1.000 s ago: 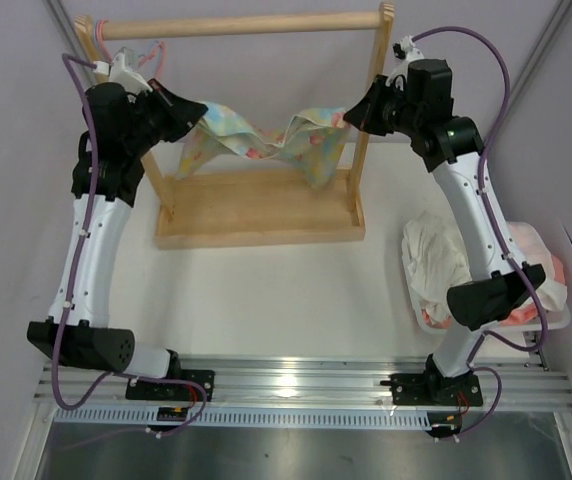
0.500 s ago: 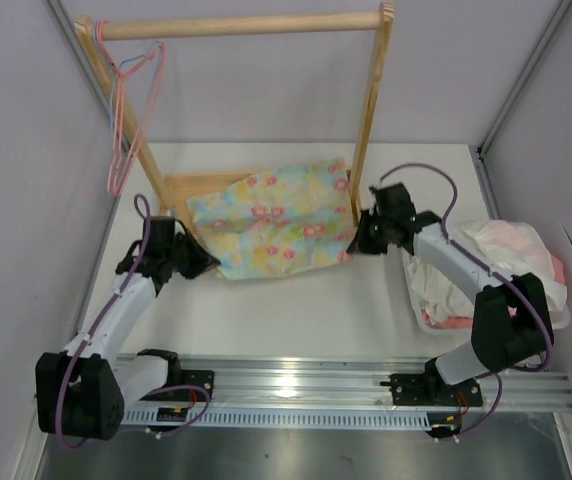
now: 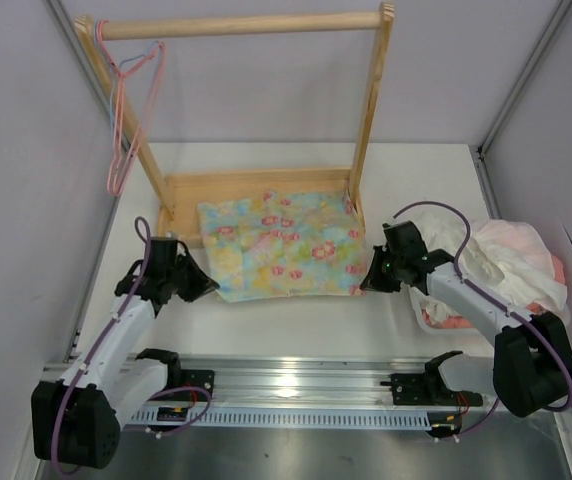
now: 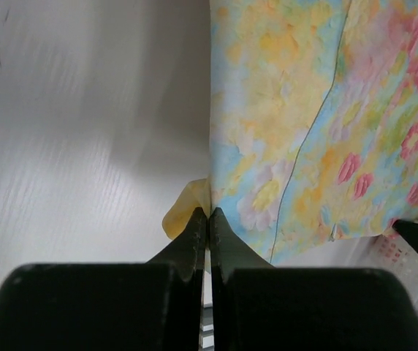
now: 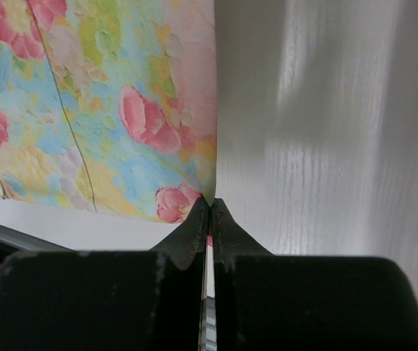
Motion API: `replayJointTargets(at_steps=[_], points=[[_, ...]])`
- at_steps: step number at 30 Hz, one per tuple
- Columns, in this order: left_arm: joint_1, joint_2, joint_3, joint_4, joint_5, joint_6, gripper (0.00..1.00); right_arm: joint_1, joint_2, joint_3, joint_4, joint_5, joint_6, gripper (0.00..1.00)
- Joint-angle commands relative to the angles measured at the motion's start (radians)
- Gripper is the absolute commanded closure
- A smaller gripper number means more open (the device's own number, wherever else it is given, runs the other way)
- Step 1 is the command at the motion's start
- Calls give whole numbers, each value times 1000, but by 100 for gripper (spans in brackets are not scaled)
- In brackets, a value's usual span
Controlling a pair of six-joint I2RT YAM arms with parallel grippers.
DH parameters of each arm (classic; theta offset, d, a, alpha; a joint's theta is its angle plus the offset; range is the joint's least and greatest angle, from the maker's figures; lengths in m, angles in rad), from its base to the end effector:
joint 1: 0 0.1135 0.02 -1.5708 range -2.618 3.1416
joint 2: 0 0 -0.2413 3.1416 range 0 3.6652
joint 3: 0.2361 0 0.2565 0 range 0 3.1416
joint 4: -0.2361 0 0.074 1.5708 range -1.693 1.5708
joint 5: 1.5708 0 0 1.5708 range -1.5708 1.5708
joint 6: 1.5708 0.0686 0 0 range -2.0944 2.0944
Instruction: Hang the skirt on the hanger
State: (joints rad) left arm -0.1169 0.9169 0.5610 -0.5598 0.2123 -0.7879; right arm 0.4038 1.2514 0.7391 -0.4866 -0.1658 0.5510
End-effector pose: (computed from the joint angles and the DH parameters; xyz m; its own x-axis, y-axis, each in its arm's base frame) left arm 0.2107 -0.0393 0.1625 -0.7267 -0.6124 -0.3113 -0.3879 0.7398 -0.5497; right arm 0.2417 0.1156 0.1535 -0.9047 0.1750 -0.3885 0.0047 0.9158 0.4016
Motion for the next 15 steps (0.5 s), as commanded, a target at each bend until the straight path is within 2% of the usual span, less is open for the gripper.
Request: replayJointTargets(at_steps=[1, 2, 4, 5, 7, 8, 9, 11, 14, 15], points=[[-3, 8, -36, -8, -42, 13, 98, -2, -1, -24, -18, 83, 0, 100], [-3, 13, -35, -8, -37, 19, 85, 0, 3, -26, -20, 87, 1, 96], [-6, 14, -9, -2, -22, 62, 63, 4, 8, -24, -21, 89, 7, 78], [-7, 8, 5, -8, -18, 84, 51, 7, 6, -20, -21, 84, 6, 61], [-18, -15, 86, -15, -30, 166, 40, 21, -4, 3, -27, 75, 4, 45], [-26, -26, 112, -28, -36, 202, 32, 27, -9, 12, -38, 78, 4, 30], [-41, -39, 141, -41, -74, 261, 30, 32, -15, 22, -43, 80, 4, 24], [-64, -55, 241, -42, -65, 327, 30, 41, -26, 54, -55, 77, 10, 19], [-105, -61, 350, -25, -10, 403, 30, 50, -29, 106, -70, 77, 13, 19], [-153, -56, 399, -2, -33, 426, 30, 53, -29, 121, -78, 77, 12, 19]])
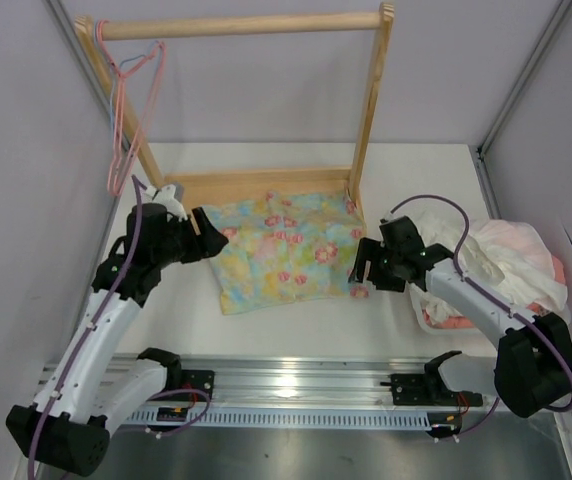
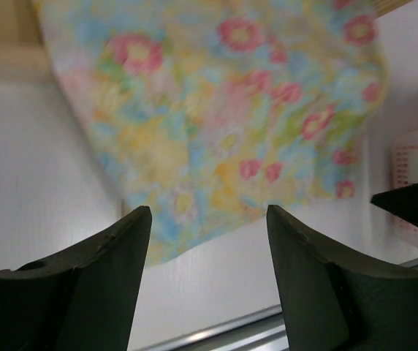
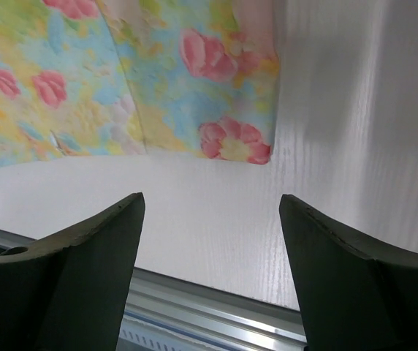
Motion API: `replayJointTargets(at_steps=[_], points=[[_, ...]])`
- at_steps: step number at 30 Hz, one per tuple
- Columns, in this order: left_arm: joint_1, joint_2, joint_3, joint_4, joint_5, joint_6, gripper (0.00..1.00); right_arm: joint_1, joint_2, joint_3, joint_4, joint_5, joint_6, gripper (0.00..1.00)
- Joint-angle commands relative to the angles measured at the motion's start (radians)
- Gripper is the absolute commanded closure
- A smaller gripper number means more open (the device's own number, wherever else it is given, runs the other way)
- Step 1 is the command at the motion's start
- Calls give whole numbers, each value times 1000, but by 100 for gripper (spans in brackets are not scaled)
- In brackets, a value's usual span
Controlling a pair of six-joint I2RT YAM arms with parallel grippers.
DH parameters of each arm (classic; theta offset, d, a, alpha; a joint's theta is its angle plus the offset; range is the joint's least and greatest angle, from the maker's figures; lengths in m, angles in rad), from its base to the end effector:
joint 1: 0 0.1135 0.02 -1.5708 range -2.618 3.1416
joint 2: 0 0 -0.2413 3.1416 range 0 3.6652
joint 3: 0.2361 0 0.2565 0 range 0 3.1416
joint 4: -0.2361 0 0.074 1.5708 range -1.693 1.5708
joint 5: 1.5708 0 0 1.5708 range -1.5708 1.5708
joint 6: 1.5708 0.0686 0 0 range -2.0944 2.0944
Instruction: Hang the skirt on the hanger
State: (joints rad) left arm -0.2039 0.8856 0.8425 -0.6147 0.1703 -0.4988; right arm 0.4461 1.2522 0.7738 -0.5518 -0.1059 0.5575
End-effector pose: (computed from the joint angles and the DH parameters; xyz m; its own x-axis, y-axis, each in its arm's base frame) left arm 0.2240 -0.0582 0.2630 -0.6841 -0.3400 -0.6454 0.0042 0.8829 -0.4695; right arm 0.2374 0.1216 0.1592 -0.9093 0.1483 -0.3888 0.0035 0.9370 0.3492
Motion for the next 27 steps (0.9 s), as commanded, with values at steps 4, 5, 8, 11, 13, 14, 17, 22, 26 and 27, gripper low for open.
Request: replayJointTargets(at_steps=[4, 5, 8, 11, 13, 14, 17, 22, 26, 27], points=[[-131, 18, 352, 98, -116, 195, 30, 20, -25, 156, -31, 20, 2, 19], [-131, 32, 387, 113, -156, 204, 30, 20, -30, 165, -28, 20, 2, 19], [-131, 114, 564, 173, -300, 232, 31, 20, -30, 193, -20, 18, -1, 19], [-121, 266, 835, 146, -459, 244, 32, 19, -24, 216, -19, 15, -4, 19], [-92, 369, 1035, 63, -471, 227, 34, 16, -19, 226, -11, 8, -5, 19], [-66, 465, 1093, -35, -468, 212, 36, 16, -16, 231, -10, 6, -7, 19], [-46, 609, 1341, -176, -505, 213, 36, 9, -1, 249, -4, -6, -10, 19], [9, 696, 1497, -258, -453, 209, 37, 8, 27, 280, 1, -28, -19, 19], [61, 688, 1486, -260, -428, 204, 37, 8, 46, 295, 4, -37, -24, 19], [69, 684, 1483, -264, -428, 206, 36, 8, 47, 294, 6, -38, -25, 19]])
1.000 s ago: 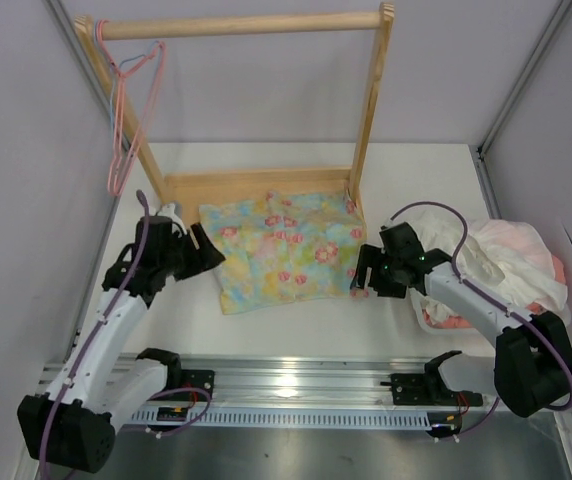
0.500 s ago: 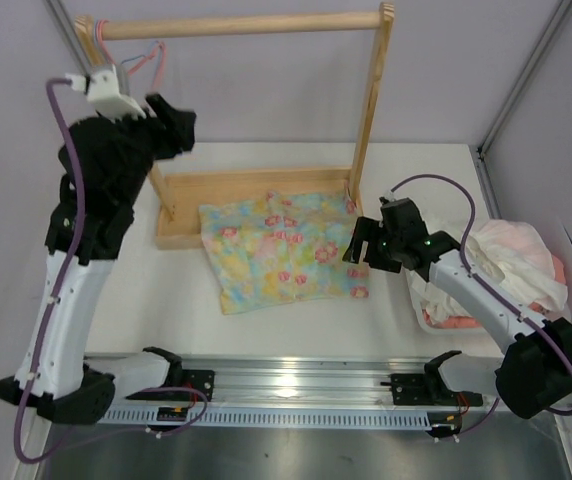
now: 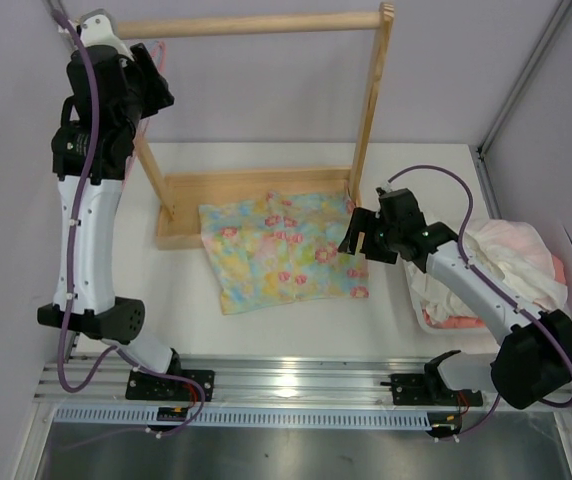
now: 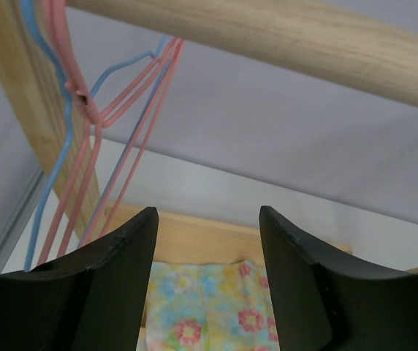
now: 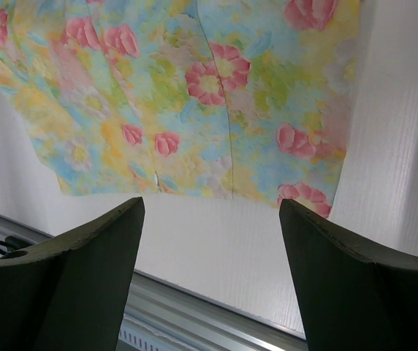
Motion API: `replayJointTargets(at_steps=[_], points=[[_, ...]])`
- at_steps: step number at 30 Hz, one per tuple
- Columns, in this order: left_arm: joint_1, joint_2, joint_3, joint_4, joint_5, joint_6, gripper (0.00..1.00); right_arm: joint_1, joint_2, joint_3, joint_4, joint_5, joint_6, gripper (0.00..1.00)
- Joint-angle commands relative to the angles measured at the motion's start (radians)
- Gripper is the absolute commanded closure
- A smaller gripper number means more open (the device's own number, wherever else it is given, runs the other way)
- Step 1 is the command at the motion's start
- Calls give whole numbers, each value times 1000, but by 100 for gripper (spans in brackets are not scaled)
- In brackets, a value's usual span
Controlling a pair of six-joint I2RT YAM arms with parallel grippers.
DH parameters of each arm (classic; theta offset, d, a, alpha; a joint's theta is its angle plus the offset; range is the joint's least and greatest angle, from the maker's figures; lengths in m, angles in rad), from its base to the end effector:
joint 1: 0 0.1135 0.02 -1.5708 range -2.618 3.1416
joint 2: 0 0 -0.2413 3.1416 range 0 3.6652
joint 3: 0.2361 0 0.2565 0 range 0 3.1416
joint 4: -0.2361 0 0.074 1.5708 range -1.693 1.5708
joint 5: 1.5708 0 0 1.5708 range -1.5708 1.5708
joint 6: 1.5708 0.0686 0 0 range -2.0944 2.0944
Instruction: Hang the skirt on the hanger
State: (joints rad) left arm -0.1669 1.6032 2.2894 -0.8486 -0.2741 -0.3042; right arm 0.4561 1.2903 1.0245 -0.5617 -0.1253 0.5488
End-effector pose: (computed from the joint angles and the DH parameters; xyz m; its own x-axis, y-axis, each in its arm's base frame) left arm 0.3196 -0.0350 0.5365 -0.1211 -0.2720 -0.9546 -0.1465 0.9561 -0.2538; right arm 0.2707 0.1424 0.2332 -0.8315 0.1686 -0.5293 -0.0928 0.8973 0.4315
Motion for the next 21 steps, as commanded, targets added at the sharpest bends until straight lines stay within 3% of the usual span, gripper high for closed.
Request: replayJointTargets(at_steps=[1, 21], points=[[38, -35, 41, -33, 18, 11, 37, -4, 9, 42, 17, -20, -15, 19], [147, -12, -1, -46, 81, 10, 38, 4, 9, 14, 32, -30, -6, 19]])
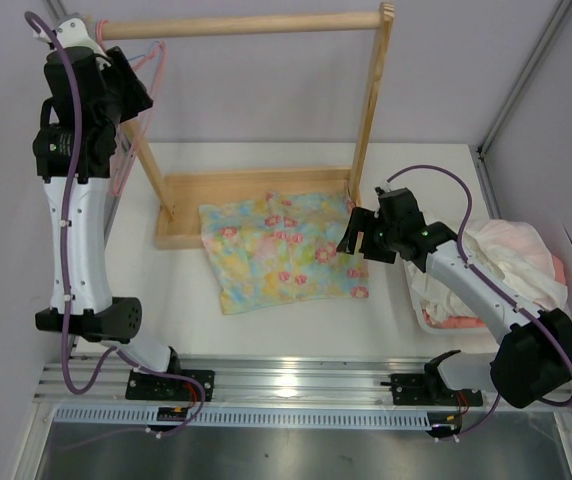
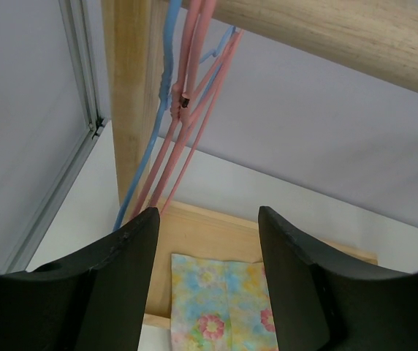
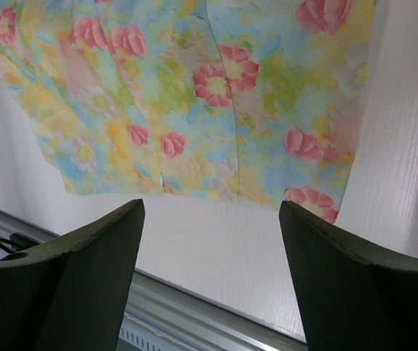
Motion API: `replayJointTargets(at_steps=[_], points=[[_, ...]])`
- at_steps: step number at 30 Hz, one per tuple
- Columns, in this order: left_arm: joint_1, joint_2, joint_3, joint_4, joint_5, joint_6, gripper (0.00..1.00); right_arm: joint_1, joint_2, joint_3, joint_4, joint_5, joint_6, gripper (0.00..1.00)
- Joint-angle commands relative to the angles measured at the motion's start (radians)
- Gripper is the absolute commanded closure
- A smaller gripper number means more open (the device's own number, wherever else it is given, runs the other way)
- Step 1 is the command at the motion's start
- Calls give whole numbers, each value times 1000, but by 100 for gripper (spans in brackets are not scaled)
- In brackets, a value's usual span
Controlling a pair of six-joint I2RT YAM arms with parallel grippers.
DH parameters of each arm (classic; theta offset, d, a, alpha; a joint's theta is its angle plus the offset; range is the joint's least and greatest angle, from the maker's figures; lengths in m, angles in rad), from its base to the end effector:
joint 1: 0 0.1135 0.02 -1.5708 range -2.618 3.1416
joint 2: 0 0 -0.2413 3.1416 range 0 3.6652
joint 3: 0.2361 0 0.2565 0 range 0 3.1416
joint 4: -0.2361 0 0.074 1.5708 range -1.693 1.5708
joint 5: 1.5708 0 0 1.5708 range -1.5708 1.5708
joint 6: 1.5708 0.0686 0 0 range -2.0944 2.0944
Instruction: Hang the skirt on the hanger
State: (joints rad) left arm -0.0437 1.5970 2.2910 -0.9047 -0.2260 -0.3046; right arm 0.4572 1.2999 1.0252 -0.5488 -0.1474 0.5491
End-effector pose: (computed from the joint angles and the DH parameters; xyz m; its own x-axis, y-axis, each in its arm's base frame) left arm 0.3178 0.0015 0.5309 -0.1464 -0.2862 -0.9469 -0.2309 0.9407 -0.2486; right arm 0.2721 0.1451 0.2320 -0.8361 0.1640 -0.5235 -0.1053 0.8885 0.4466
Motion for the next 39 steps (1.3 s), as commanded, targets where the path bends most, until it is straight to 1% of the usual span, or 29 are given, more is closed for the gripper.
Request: replayJointTargets(at_steps=[1, 14, 16, 22, 39], points=[[28, -5, -8, 12, 34, 9, 38, 3, -1, 13, 20, -9, -6, 19], [41, 4, -38, 24, 67, 2, 40, 3, 6, 6, 26, -17, -5, 19], [71, 4, -38, 24, 65, 2, 40, 3, 2, 6, 27, -17, -6, 19], [87, 12, -39, 26, 74, -2, 40, 1, 1, 7, 21, -17, -14, 19], [96, 15, -47, 33, 111, 1, 41, 1, 6, 7, 26, -20, -12, 18]])
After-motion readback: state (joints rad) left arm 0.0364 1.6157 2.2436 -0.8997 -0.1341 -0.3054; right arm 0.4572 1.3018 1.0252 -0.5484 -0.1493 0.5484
